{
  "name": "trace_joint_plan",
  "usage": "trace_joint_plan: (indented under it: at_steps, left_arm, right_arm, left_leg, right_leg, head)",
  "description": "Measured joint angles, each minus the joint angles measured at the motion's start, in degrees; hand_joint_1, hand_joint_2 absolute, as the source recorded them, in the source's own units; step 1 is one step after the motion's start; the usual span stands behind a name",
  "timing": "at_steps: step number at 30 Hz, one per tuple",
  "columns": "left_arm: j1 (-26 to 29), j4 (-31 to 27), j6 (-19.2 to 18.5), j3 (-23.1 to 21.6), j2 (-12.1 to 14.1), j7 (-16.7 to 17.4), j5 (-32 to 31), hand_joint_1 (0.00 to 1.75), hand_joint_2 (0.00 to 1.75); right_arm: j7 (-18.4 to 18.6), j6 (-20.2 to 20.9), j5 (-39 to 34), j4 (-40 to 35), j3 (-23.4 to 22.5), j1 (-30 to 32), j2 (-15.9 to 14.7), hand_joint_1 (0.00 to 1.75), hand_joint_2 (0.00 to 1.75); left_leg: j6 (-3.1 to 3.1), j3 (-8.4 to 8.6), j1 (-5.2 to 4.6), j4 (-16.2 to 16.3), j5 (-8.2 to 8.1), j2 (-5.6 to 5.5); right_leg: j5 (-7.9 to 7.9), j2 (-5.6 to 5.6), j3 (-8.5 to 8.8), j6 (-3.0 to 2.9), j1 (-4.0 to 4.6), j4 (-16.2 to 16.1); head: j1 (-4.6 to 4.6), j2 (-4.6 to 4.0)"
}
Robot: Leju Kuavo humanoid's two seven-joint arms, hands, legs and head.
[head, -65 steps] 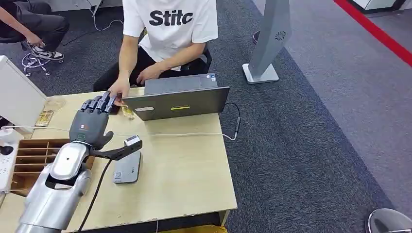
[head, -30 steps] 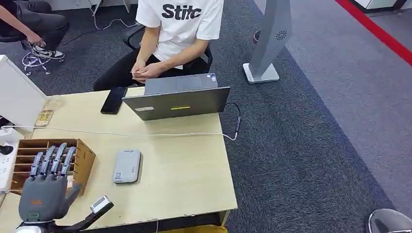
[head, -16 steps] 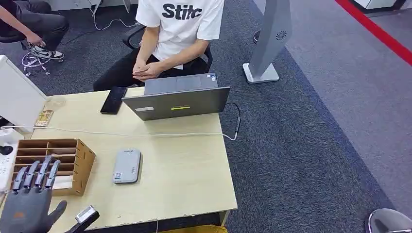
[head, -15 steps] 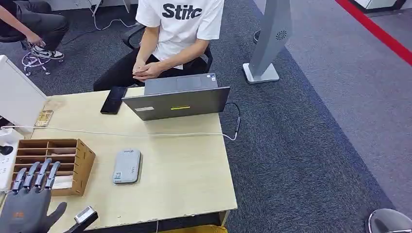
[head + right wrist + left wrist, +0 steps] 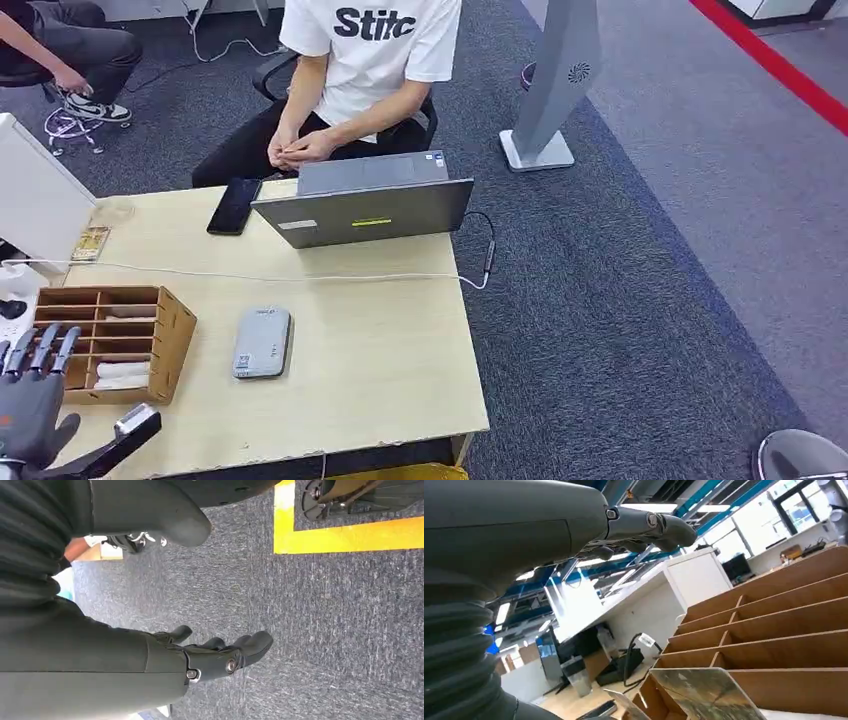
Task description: Pass the card to the sensor for recognition and then transmit it.
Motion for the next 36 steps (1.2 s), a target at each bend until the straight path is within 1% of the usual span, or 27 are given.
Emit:
trace_joint_plan:
  at_steps: [6,11,17,22,25,27,31,33,35,36]
  left_arm:
    - [-2.95,4.76,-0.48,0.09,-0.07,-0.33,0.26,0.00,1.75]
    - [-4.67,10.40,-1.27,0.04,-0.31,-3.63,3.35,0.00,1.75]
    - [-5.42,13.37,-1.35,0.00,-0.31,-4.20,3.98,0.00,1.75]
    - [-5.56,14.60,-1.72,-0.04,-0.31,-4.60,4.65,0.00,1.75]
    - [-5.54,15.10,-2.69,-0.18,-0.22,-6.71,7.04,0.00,1.75]
    - [-5.41,15.23,-3.19,-0.46,0.02,-8.70,9.85,0.00,1.75]
    - [-4.80,14.93,-3.17,-0.87,0.70,-10.40,12.65,0.00,1.75]
    - [-4.42,14.18,-2.60,-1.16,0.94,-10.40,13.25,0.00,1.75]
    - [-4.29,13.44,-1.26,-1.53,0.90,-10.43,13.64,0.00,1.75]
    - [-4.16,12.79,0.30,-1.81,0.77,-10.64,13.94,0.00,1.75]
  right_arm:
    - [-0.02,0.06,0.54,0.00,0.00,-0.06,0.00,0.00,1.75]
    - [-0.02,0.46,0.96,0.00,0.04,-0.12,0.00,0.00,1.75]
    - [-0.02,0.76,1.07,0.00,0.07,-0.14,-0.02,0.00,1.75]
    - [-0.02,0.76,1.09,0.00,0.09,-0.14,0.00,0.00,1.75]
    - [-0.02,0.79,1.14,0.00,0.13,-0.14,-0.02,0.00,1.75]
    - [-0.11,0.87,1.14,0.00,0.20,-0.14,-0.02,0.00,1.75]
    - [-0.35,1.01,1.11,0.00,0.24,-0.12,-0.02,0.00,1.75]
    - [-0.48,1.01,0.94,0.00,0.24,-0.13,-0.02,0.00,1.75]
    - [-0.55,0.98,0.94,0.00,0.24,-0.13,-0.02,0.00,1.75]
    - [-0.59,0.98,0.94,0.00,0.26,-0.14,-0.02,0.00,1.75]
  left_leg:
    - [0.00,0.01,0.00,0.00,0.00,-0.01]
    - [-0.01,0.03,0.01,0.00,0.01,0.04]
    - [-0.01,0.02,0.01,0.00,0.00,0.03]
    - [-0.01,0.02,0.00,0.00,0.00,0.03]
    - [-0.01,0.02,0.01,0.00,0.00,0.03]
    - [-0.01,0.02,0.01,0.00,0.00,0.03]
    - [-0.01,0.02,0.01,0.00,0.00,0.03]
    - [-0.01,0.02,0.01,0.00,0.00,0.03]
    - [-0.01,0.01,0.01,0.00,0.00,0.02]
    - [-0.01,0.01,0.01,0.00,0.00,0.02]
  right_leg:
    - [0.00,0.01,-0.01,0.00,0.00,0.00]
    - [0.01,0.07,-0.01,-0.02,0.01,0.00]
    - [0.01,0.07,-0.02,-0.02,0.01,0.00]
    - [0.01,0.07,-0.02,-0.02,0.00,0.00]
    - [0.01,0.07,-0.02,-0.02,0.00,0.00]
    - [0.01,0.07,-0.02,-0.02,0.01,0.00]
    - [0.01,0.07,-0.02,-0.02,0.01,0.00]
    - [0.01,0.07,-0.02,-0.02,0.01,0.00]
    - [0.01,0.05,-0.02,-0.02,0.01,0.00]
    - [0.01,0.05,-0.02,-0.02,0.01,0.00]
  head:
    - [0.00,0.00]
    - [-0.02,0.00]
    - [-0.02,0.00]
    - [0.00,0.00]
    - [0.00,0.00]
    - [-0.02,0.00]
    - [0.00,0.00]
    - [0.02,0.00]
    - [0.00,0.00]
    - [0.02,0.00]
